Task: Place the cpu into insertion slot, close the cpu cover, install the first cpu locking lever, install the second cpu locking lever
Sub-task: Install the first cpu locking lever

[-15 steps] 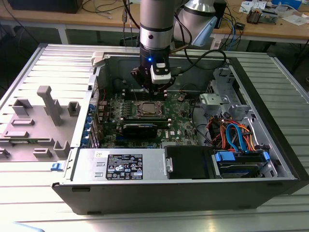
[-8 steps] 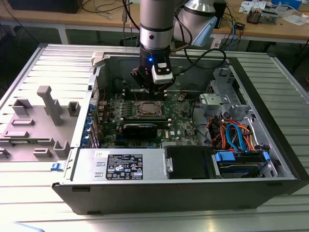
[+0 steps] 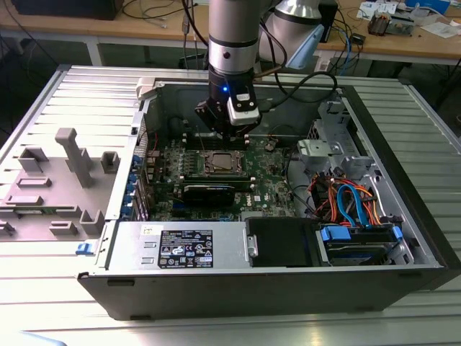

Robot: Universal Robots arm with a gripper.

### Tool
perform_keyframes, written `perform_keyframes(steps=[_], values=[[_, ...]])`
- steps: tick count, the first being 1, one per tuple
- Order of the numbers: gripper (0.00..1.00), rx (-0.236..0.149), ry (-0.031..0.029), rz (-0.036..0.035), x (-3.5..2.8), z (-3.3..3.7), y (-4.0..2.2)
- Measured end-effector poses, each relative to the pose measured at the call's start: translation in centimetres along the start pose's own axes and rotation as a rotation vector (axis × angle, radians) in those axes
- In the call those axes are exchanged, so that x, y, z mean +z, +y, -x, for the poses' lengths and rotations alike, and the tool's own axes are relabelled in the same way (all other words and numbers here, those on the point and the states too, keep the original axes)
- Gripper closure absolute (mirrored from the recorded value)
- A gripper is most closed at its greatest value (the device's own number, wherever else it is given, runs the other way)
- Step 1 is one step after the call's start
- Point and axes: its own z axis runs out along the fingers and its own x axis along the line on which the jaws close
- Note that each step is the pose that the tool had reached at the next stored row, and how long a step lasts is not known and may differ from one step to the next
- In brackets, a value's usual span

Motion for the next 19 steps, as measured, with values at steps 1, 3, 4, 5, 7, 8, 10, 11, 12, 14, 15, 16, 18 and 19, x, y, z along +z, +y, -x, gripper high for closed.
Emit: perform_keyframes(steps=[1, 3, 4, 5, 7, 8, 10, 11, 12, 14, 15, 16, 18, 19], values=[[0.89, -0.002, -0.0001, 0.0000, 0.00, 0.00, 0.00], [0.89, -0.013, -0.0004, 0.0003, 0.00, 0.00, 0.00], [0.89, -0.015, -0.0005, 0.0003, 0.00, 0.00, 0.00], [0.89, -0.017, -0.0006, 0.0004, 0.00, 0.00, 0.00], [0.89, -0.034, -0.0011, 0.0008, 0.00, 0.00, 0.00], [0.89, -0.044, -0.0015, 0.0010, 0.00, 0.00, 0.00], [0.89, -0.062, -0.0020, 0.0014, 0.00, 0.00, 0.00], [0.89, -0.068, -0.0023, 0.0016, 0.00, 0.00, 0.00], [0.89, -0.074, -0.0024, 0.0018, 0.00, 0.00, 0.00], [0.89, -0.094, -0.0031, 0.0023, 0.00, 0.00, 0.00], [0.89, -0.104, -0.0034, 0.0025, 0.00, 0.00, 0.00], [0.89, -0.110, -0.0036, 0.0027, 0.00, 0.00, 0.00], [0.89, -0.119, -0.0039, 0.0029, 0.00, 0.00, 0.00], [0.89, -0.125, -0.0041, 0.0030, 0.00, 0.00, 0.00]])
